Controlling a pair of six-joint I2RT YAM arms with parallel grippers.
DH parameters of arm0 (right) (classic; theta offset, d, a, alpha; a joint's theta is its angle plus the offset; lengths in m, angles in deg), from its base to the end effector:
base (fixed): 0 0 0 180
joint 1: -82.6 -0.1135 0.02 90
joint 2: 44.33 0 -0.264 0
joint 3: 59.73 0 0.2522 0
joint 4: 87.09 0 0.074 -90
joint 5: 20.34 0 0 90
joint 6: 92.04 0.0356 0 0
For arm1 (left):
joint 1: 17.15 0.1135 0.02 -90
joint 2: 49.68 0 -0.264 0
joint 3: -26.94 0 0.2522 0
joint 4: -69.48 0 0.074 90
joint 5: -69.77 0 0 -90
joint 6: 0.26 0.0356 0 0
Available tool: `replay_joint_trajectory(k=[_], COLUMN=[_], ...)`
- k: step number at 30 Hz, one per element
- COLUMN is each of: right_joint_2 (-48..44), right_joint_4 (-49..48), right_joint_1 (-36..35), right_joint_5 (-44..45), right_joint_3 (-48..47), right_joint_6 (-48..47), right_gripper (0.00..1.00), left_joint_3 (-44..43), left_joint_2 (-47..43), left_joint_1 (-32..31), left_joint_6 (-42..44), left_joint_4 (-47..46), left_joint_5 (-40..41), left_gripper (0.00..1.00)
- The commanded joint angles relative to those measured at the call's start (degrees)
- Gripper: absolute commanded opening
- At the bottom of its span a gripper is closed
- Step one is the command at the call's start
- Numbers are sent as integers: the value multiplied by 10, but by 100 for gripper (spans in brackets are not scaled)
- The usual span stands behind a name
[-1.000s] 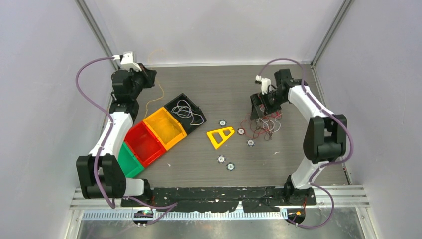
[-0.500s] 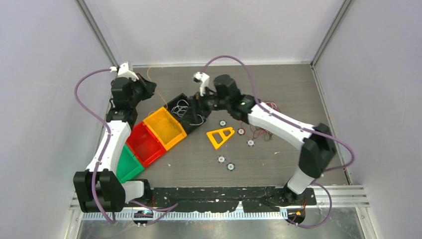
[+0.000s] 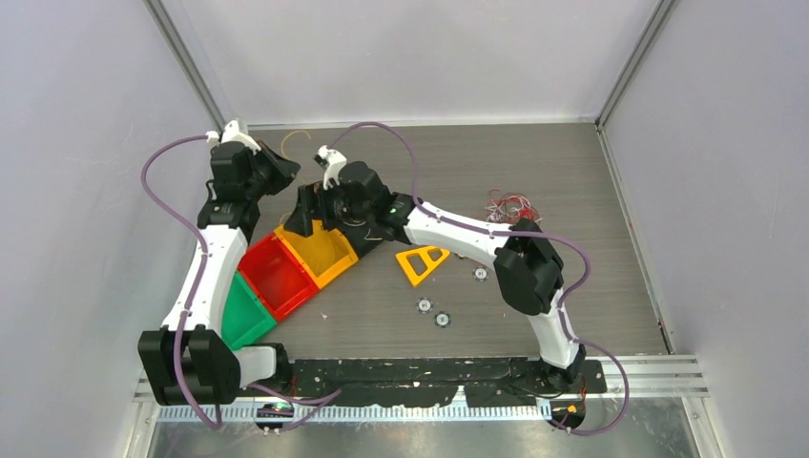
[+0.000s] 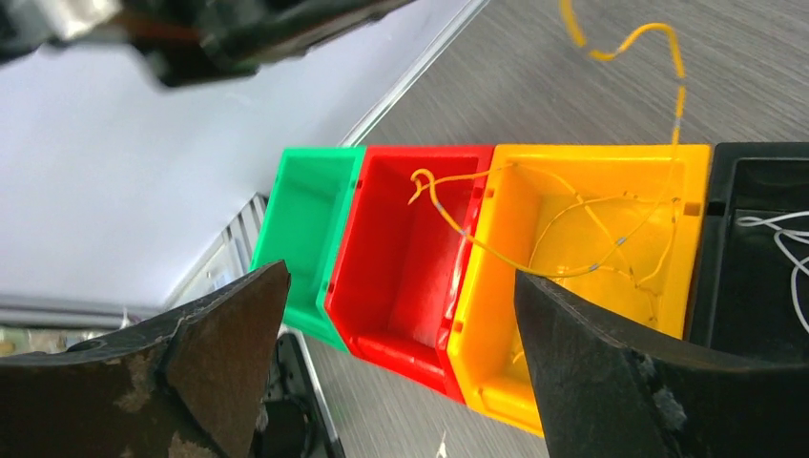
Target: Untangle the cables
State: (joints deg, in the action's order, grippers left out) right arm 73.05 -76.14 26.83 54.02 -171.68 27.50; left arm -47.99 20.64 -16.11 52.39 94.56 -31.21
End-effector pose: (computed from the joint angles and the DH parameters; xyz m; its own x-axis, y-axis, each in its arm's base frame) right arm 0.2713 0.4158 0.2935 -0.6023 -0.0412 -0.7972 -0.7411 0.4002 0.5392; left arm 0.2846 -0.0016 0.3442 -0.3754 -0.6025 -0.7043 -0.0845 0.7790 -0.6213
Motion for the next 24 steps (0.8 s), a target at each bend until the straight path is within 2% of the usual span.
replay_joint_trajectory(k=[1,6,12,16,17,19,24], right_joint_2=[15,33,35,32,32,35,45], right_joint_4=[-24,4,22,51,44,43,41], right_joint_1=[2,4,9,15,17,20,25], right_joint_5=[55,76,86,109,104,102,103], right_joint_3=[-59,-86,-88,-83,-81,-82,-82], right_joint_6=[64,66,88,91,95,102,116], right_gripper=[90,68,69,82,82,81,69], left_joint_3=[-3,4,8,7,8,14,29], left_joint_2=[-8,-15,-17,-18,-18,-21,-33], left_joint_1=[16,30,41,52,52,52,55], left_joint_6=[-19,-16,-15,-31,-35,-40,-47], left_joint_4=[-6,-25,-35,-30,-28,-33,-41], left_joint_5=[2,-12,-33,-65,-72,-76,-82], left_gripper=[0,0,0,0,0,0,0])
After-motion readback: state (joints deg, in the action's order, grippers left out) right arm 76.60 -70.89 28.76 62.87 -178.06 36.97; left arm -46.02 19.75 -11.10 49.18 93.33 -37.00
